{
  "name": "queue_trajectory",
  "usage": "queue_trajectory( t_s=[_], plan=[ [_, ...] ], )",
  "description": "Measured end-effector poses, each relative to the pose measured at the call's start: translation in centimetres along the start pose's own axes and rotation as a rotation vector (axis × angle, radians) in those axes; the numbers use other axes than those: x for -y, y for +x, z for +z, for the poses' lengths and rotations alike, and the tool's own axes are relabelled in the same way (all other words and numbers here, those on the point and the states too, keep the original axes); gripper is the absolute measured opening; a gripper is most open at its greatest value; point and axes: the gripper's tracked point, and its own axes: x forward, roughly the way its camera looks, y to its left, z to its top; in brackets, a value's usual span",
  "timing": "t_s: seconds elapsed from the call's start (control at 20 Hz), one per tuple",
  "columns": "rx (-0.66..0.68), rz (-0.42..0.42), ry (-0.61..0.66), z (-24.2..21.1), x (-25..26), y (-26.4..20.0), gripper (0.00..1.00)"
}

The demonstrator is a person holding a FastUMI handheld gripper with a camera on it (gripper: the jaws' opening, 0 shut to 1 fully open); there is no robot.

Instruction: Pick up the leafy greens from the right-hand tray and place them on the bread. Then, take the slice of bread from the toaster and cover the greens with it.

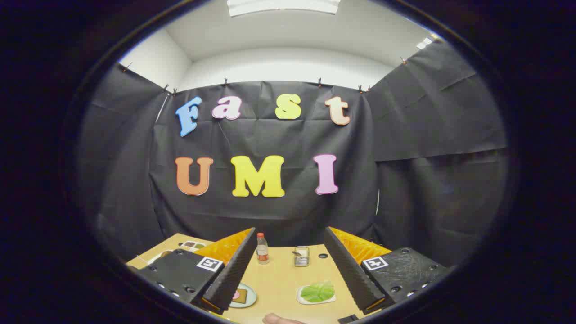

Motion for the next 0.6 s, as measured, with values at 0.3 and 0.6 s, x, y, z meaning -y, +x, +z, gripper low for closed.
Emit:
queue_trajectory(
  t_s=[0.3, 0.6],
  plan=[
    [-0.029, -0.015, -0.002, -0.4, 0.8, 0.9, 0.97],
    [-0.055, 0.048, -0.011, -1.6, 0.7, 2.3, 0.97]
  ],
)
